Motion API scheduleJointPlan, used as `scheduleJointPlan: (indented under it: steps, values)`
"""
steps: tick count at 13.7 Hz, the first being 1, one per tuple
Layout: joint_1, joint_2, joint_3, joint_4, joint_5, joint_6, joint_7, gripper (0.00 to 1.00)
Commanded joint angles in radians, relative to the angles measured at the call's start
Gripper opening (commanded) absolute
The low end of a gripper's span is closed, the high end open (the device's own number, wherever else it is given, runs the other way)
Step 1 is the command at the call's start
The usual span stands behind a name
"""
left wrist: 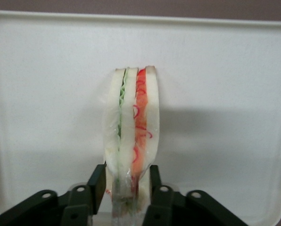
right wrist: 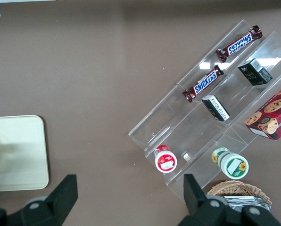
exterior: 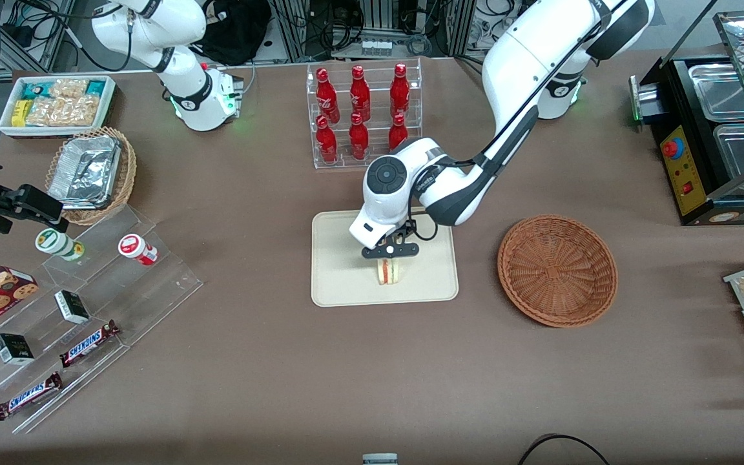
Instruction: Place sandwich from basket to tray
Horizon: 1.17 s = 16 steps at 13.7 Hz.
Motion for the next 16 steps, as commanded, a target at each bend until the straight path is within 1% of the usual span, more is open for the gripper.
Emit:
scheduleJointPlan:
  steps: [1,3,5,7,9,10,12,14,15,16]
  values:
    - [-0.006,-0.068,0.01,0.01,0.012,-0.082,-0.06,1.0]
    - [0.026,-0.153,0.01,0.007,0.007,-0.131,-0.109,1.0]
    - [0.064,-0.264,0.019,0.006,0.008,-0.195,-0.235,1.0]
    - [0.13,-0.369,0.02,0.01,0.01,-0.359,-0.232,1.0]
    - [0.198,-0.441,0.02,0.012,0.01,-0.426,-0.22,1.0]
    - [0.229,-0.472,0.022,0.014,0.01,-0.458,-0.2,1.0]
    - [0.327,-0.529,0.019,0.015,-0.017,-0.55,-0.063,1.0]
    - [0.426,-0.585,0.022,0.017,-0.105,-0.619,0.101,1.0]
    - [0.469,-0.601,0.022,0.018,-0.132,-0.639,0.177,1.0]
    - [0.499,-0.609,0.022,0.023,-0.142,-0.654,0.227,1.0]
